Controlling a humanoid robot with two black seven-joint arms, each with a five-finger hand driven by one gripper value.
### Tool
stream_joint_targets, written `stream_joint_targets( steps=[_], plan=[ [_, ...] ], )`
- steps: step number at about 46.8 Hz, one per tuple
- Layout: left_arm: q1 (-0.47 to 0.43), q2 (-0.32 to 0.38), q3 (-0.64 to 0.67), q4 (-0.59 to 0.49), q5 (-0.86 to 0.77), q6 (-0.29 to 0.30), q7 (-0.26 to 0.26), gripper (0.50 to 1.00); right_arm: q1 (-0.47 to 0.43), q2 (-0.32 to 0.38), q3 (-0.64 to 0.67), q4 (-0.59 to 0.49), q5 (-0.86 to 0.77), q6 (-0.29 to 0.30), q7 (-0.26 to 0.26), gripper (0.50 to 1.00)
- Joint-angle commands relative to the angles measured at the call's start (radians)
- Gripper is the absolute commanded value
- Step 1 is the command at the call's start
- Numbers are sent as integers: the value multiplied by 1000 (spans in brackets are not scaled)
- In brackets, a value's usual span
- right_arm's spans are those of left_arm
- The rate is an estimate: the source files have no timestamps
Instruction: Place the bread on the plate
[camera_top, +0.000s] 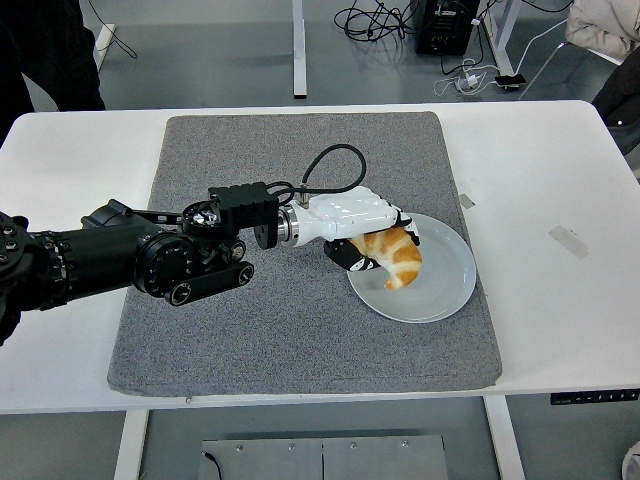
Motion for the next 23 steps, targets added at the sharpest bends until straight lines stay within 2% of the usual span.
stream_joint_targets(
  steps=[1, 4, 6, 9, 23],
  plan=[
    [1, 0, 0, 0, 0, -1, 0, 567, 0, 0, 0, 0, 0, 0, 0, 1000],
    [5, 0, -1, 0, 0, -1, 0, 669, 0, 0, 0, 0, 0, 0, 0, 1000],
    [7, 0, -1, 0, -2, -1, 0, 704, 0, 0, 0, 0, 0, 0, 0, 1000],
    [13, 0, -1, 0, -2, -1, 0, 736, 0, 0, 0, 0, 0, 0, 0, 1000],
    [27, 0, -3, 3, -14, -1, 0, 822, 0, 0, 0, 0, 0, 0, 0, 1000]
  ],
)
